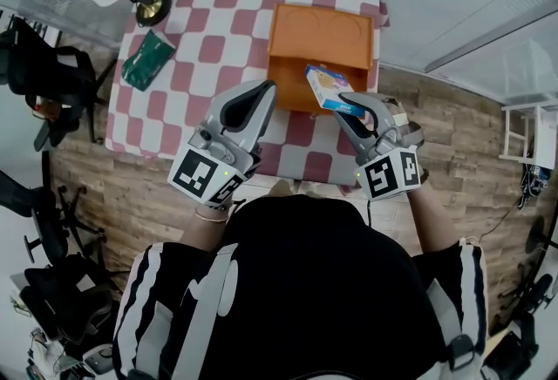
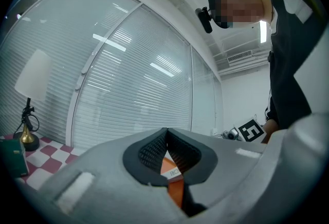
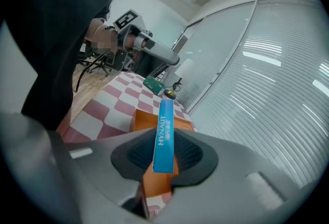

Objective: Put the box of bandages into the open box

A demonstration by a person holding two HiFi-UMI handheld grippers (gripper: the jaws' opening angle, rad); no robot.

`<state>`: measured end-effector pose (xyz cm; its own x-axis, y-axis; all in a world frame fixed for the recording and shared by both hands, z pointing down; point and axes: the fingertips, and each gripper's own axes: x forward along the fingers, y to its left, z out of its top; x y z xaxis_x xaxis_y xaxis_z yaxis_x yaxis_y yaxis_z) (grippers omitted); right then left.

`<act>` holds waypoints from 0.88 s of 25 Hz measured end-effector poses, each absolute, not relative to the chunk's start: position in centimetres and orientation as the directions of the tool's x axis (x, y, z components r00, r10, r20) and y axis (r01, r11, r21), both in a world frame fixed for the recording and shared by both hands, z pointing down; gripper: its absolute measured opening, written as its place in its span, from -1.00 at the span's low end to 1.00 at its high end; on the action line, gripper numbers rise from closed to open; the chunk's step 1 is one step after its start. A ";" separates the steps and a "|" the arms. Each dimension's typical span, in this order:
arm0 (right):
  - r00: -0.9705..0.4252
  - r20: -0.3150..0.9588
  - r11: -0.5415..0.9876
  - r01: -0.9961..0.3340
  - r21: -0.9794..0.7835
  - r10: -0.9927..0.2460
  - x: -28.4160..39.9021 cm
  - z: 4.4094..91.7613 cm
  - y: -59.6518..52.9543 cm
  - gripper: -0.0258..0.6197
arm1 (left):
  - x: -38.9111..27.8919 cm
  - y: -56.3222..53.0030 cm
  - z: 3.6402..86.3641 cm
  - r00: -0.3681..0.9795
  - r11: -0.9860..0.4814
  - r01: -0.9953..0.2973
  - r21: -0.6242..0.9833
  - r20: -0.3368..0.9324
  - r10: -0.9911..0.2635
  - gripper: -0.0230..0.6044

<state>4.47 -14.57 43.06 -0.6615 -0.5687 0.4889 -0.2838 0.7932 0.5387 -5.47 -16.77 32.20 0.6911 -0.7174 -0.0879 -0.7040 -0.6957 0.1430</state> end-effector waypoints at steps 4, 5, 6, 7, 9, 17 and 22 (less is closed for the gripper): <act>-0.646 0.511 0.785 -0.239 0.571 -0.568 4.3 44.0 -14.7 -0.68 | -5.8 -16.9 32.2 0.686 -0.691 -0.709 0.145 -0.089 -0.722 -0.93; -0.641 0.515 0.781 -0.226 0.582 -0.569 4.2 44.2 -14.8 -0.68 | -5.9 -16.9 32.2 0.684 -0.689 -0.710 0.145 -0.089 -0.724 -0.93; -0.637 0.519 0.776 -0.212 0.593 -0.570 4.2 44.4 -14.9 -0.68 | -6.0 -16.9 32.2 0.683 -0.688 -0.711 0.146 -0.089 -0.725 -0.93; -0.632 0.522 0.771 -0.200 0.604 -0.572 4.1 44.6 -15.0 -0.68 | -6.1 -16.9 32.3 0.681 -0.686 -0.712 0.149 -0.089 -0.726 -0.93; -0.627 0.527 0.766 -0.183 0.617 -0.574 4.0 45.0 -15.1 -0.68 | -6.1 -16.9 32.3 0.679 -0.684 -0.712 0.159 -0.091 -0.728 -0.93; -0.603 0.566 0.767 -0.124 0.629 -0.562 3.7 46.3 -15.6 -0.68 | -6.8 -17.1 32.3 0.670 -0.675 -0.718 0.171 -0.093 -0.736 -0.93; -0.579 0.593 0.769 -0.095 0.632 -0.559 3.6 47.4 -16.0 -0.68 | -6.9 -17.2 32.6 0.669 -0.673 -0.720 0.173 -0.089 -0.738 -0.93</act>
<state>3.59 -16.00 47.37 -0.5792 -0.5591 0.5932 -0.0950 0.7691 0.6321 -6.91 -17.17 32.60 0.6687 -0.7382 -0.0888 -0.7195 -0.6726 0.1730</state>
